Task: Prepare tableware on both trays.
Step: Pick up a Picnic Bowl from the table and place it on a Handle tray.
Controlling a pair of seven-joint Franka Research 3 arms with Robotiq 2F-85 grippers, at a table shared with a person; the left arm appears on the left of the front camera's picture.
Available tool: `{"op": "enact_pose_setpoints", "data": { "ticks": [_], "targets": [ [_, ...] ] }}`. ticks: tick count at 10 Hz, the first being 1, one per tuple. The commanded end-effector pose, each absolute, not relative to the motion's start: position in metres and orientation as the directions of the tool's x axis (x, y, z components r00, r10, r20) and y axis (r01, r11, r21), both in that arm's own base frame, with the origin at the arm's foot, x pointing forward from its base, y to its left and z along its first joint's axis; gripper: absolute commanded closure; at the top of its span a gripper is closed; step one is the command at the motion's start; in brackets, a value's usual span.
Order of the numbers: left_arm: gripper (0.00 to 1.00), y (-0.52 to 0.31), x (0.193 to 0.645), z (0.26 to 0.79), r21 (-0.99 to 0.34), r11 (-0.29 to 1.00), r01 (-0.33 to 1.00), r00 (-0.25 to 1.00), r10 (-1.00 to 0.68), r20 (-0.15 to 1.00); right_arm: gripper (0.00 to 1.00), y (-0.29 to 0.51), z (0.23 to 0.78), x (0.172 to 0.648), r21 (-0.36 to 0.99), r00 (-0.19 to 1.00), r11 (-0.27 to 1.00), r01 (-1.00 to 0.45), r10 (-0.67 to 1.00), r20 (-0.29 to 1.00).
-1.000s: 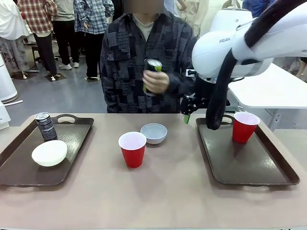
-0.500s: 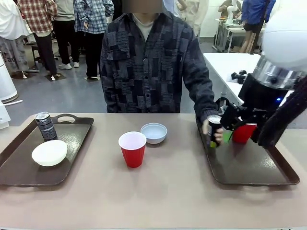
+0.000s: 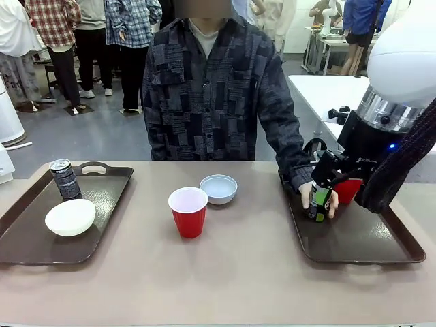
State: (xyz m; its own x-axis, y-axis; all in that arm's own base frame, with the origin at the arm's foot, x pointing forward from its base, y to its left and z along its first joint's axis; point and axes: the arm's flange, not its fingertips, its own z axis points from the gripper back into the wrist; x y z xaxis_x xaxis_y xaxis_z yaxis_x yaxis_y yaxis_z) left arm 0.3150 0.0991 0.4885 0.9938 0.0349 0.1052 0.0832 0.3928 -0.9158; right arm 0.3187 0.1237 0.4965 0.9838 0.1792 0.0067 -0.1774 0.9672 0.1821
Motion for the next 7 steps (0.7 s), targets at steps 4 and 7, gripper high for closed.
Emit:
{"op": "enact_pose_setpoints", "data": {
  "ticks": [4,7],
  "targets": [
    [0.00,0.099,0.315,0.491,-0.923,0.374,0.089,0.993,0.042,0.113,0.00,0.187,0.491,0.377,0.167,0.984,0.972,-0.165,0.151,0.092],
    [0.00,0.099,0.315,0.491,-0.923,0.374,0.089,0.993,0.042,0.113,0.00,0.204,0.479,0.422,0.287,0.981,0.938,-0.193,0.185,0.055]
  ]
}}
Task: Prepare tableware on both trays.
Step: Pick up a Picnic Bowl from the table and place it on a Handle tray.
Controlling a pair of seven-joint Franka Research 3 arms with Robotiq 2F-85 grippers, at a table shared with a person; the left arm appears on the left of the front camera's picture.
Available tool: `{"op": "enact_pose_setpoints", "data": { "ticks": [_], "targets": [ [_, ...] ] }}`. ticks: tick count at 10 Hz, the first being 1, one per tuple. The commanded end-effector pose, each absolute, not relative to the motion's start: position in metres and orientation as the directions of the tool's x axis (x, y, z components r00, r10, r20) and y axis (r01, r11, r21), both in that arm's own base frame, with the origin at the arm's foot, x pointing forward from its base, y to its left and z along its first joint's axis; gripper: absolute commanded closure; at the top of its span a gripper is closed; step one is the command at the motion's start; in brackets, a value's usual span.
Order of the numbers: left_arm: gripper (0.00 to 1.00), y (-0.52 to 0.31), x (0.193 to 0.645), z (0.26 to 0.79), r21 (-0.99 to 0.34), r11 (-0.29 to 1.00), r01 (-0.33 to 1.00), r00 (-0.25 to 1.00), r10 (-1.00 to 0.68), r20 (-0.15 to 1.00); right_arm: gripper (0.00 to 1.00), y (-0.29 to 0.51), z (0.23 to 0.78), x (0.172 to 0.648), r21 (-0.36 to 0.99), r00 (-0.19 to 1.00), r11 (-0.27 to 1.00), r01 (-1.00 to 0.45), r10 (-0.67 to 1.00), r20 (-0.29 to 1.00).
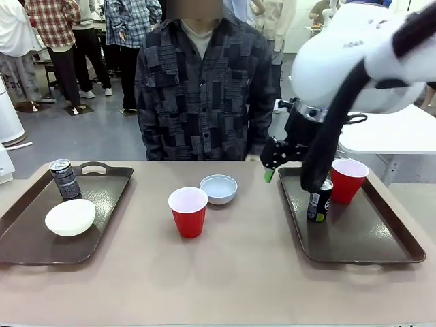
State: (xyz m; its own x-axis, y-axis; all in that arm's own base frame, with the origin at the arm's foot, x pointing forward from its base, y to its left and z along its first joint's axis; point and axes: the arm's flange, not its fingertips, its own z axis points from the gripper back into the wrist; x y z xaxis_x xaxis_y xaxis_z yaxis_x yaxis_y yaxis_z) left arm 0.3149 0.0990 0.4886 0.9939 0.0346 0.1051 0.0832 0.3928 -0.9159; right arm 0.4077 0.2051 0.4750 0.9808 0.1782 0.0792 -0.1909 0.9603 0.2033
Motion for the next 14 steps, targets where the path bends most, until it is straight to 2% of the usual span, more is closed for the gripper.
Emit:
{"op": "enact_pose_setpoints", "data": {
  "ticks": [1,3,4,8,14],
  "targets": [
    [0.00,0.099,0.315,0.491,-0.923,0.374,0.089,0.993,0.042,0.113,0.00,0.198,0.482,0.389,0.171,0.979,0.966,-0.194,0.179,0.097],
    [0.00,0.099,0.315,0.491,-0.923,0.374,0.089,0.993,0.042,0.113,0.00,0.198,0.482,0.389,0.171,0.979,0.966,-0.194,0.179,0.097],
    [0.00,0.099,0.315,0.491,-0.923,0.374,0.089,0.993,0.042,0.113,0.00,0.205,0.476,0.408,0.199,0.980,0.961,-0.194,0.181,0.080],
    [0.00,0.099,0.315,0.491,-0.923,0.374,0.089,0.993,0.042,0.113,0.00,0.258,0.441,0.453,0.128,0.971,0.969,-0.213,0.195,0.141],
    [0.00,0.099,0.315,0.491,-0.923,0.374,0.089,0.993,0.042,0.113,0.00,0.320,0.399,0.508,0.067,0.963,0.996,-0.054,0.034,0.267]
  ]
}}
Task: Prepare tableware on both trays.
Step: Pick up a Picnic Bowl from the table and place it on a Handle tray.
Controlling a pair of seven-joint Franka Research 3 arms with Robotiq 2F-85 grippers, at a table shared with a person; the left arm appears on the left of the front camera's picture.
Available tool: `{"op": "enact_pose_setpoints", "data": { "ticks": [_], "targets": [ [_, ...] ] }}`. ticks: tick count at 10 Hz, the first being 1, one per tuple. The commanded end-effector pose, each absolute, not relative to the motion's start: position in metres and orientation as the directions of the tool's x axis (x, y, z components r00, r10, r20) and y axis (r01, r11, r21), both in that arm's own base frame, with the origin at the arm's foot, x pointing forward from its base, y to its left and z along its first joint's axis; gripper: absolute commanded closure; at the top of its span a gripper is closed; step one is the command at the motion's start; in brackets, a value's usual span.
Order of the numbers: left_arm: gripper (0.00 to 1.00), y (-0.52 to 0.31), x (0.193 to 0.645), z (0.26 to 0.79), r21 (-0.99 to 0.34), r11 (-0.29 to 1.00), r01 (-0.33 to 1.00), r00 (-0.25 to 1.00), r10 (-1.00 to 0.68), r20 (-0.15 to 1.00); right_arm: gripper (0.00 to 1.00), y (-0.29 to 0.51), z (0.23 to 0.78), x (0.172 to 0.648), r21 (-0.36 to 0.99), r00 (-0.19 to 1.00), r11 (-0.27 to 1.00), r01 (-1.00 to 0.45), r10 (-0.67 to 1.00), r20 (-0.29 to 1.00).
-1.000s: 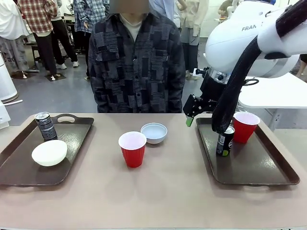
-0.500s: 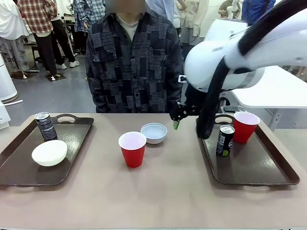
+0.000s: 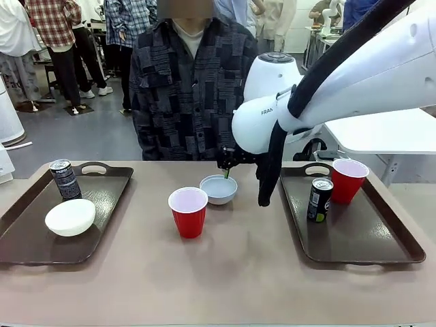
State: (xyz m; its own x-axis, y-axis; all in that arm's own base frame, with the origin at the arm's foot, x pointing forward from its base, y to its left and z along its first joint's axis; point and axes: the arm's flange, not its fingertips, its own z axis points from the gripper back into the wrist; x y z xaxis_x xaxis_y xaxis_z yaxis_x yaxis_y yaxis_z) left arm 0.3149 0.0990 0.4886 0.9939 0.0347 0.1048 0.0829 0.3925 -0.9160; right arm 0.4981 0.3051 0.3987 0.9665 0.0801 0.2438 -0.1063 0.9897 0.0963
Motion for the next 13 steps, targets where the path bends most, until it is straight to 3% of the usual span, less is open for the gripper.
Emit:
{"op": "enact_pose_setpoints", "data": {
  "ticks": [1,3,4,7,13],
  "targets": [
    [0.00,0.099,0.315,0.491,-0.923,0.374,0.089,0.993,0.042,0.113,0.00,0.322,0.400,0.514,0.057,0.966,0.998,-0.017,0.001,0.260],
    [0.00,0.099,0.315,0.491,-0.923,0.374,0.089,0.993,0.042,0.113,0.00,0.323,0.407,0.519,0.073,0.978,0.997,-0.016,0.001,0.209],
    [0.00,0.099,0.315,0.491,-0.923,0.374,0.089,0.993,0.042,0.113,0.00,0.310,0.400,0.510,0.083,0.966,0.995,-0.045,0.022,0.257],
    [0.00,0.099,0.315,0.491,-0.923,0.374,0.089,0.993,0.042,0.113,0.00,0.312,0.400,0.520,0.072,0.971,0.997,-0.032,0.014,0.240],
    [0.00,0.099,0.315,0.491,-0.923,0.374,0.089,0.993,0.042,0.113,0.00,0.322,0.348,0.543,0.039,0.975,0.998,-0.058,0.049,0.215]
  ]
}}
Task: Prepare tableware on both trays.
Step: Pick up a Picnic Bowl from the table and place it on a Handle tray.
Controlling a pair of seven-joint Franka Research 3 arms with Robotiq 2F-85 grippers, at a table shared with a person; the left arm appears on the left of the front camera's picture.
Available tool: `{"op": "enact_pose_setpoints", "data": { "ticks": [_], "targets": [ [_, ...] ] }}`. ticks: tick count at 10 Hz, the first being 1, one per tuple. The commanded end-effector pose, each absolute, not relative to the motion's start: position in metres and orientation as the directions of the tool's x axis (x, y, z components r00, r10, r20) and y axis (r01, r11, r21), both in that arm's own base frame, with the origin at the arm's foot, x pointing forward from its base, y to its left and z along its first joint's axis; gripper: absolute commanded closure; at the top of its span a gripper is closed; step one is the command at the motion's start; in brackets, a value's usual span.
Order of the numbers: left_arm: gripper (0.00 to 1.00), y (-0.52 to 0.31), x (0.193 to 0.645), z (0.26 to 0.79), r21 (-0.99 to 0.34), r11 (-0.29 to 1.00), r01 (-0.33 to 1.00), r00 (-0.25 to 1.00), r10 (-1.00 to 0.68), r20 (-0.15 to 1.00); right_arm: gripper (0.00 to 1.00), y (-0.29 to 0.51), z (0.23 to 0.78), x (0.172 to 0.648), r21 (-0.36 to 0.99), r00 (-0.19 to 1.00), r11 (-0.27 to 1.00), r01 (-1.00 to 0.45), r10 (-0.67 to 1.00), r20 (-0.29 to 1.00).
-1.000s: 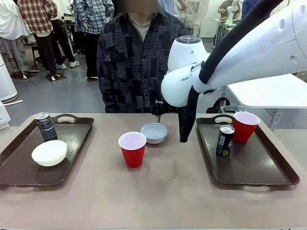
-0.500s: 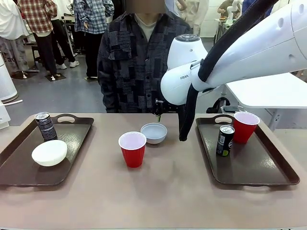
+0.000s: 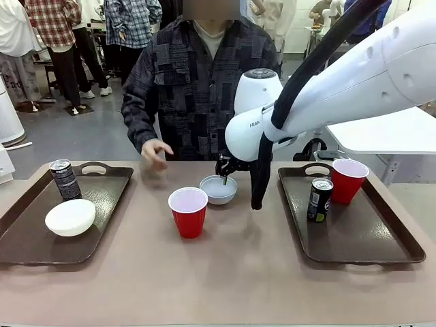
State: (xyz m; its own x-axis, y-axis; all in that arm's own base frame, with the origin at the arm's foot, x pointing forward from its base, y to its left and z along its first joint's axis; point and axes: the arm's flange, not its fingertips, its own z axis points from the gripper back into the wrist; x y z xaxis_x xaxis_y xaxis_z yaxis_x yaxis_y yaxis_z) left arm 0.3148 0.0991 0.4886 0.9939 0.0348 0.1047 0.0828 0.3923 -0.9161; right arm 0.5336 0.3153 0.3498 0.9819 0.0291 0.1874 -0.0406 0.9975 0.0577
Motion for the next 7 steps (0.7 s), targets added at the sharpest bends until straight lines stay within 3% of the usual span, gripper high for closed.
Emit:
{"op": "enact_pose_setpoints", "data": {
  "ticks": [1,2,3,4,6,7],
  "targets": [
    [0.00,0.0992,0.3147,0.4906,-0.923,0.374,0.089,0.993,0.042,0.113,0.00,0.3219,0.3432,0.5437,0.030,0.978,0.998,-0.055,0.048,0.205],
    [0.00,0.0992,0.3147,0.4906,-0.923,0.374,0.089,0.993,0.042,0.113,0.56,0.3205,0.3397,0.5435,0.021,0.978,0.998,-0.065,0.060,0.199],
    [0.00,0.0992,0.3147,0.4906,-0.923,0.374,0.089,0.993,0.042,0.113,0.57,0.3185,0.3396,0.5454,0.020,0.977,0.997,-0.068,0.063,0.205],
    [0.00,0.0992,0.3147,0.4906,-0.923,0.374,0.089,0.993,0.042,0.113,1.00,0.3189,0.3397,0.5451,0.023,0.976,0.997,-0.069,0.063,0.207],
    [0.00,0.0992,0.3147,0.4906,-0.923,0.374,0.089,0.993,0.042,0.113,1.00,0.3183,0.3397,0.5444,0.020,0.976,0.997,-0.072,0.067,0.209],
    [0.00,0.0992,0.3147,0.4906,-0.923,0.374,0.089,0.993,0.042,0.113,0.85,0.3185,0.3399,0.5441,0.022,0.976,0.997,-0.073,0.067,0.209]
  ]
}}
